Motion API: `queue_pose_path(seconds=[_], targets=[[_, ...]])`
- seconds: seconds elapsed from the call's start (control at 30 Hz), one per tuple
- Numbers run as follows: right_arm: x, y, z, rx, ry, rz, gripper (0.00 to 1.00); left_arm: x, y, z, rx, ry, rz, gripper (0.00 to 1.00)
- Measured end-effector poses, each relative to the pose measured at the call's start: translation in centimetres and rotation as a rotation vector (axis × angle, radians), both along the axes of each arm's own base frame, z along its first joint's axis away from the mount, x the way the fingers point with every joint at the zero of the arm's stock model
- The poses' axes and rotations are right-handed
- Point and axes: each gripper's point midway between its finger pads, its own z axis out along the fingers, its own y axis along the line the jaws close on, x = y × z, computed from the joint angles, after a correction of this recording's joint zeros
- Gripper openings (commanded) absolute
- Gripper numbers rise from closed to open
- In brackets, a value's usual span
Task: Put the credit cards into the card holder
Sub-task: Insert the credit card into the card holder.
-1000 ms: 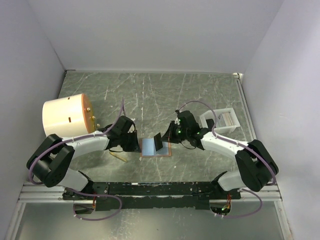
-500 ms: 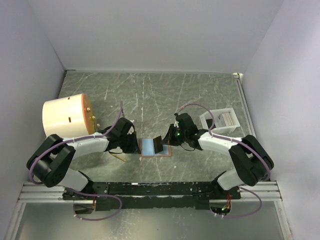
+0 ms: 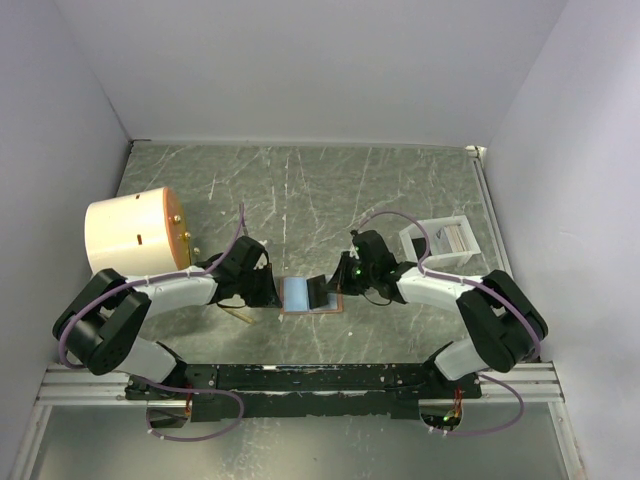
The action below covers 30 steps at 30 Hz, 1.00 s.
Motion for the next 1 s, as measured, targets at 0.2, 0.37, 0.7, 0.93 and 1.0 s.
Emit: queue_pose_path(seconds=[0.2, 0.37, 0.7, 0.93, 1.0], targets=[[-0.3, -0.1, -0.5, 0.006, 0.014, -0.011, 0.00, 0.0, 0.0, 0.0, -0.001, 0.000, 0.000, 0.11], [-0.4, -0.2, -0.7, 0.010, 0.018, -0.020, 0.00, 0.0, 0.0, 0.0, -0.004, 0.001, 0.004, 0.11], [-0.6, 0.1, -1.6, 0.015, 0.046, -0.011, 0.00, -0.1, -0.1, 0.0, -0.005, 0.000, 0.004, 0.11], [-0.3, 0.3, -1.4, 0.023, 0.039, -0.018, 0.00, 0.0, -0.1, 0.0, -0.006, 0.000, 0.004, 0.12], [-0.3, 0.3, -1.4, 0.024, 0.036, -0.020, 0.00, -0.1, -0.1, 0.0, -0.008, 0.000, 0.005, 0.12]])
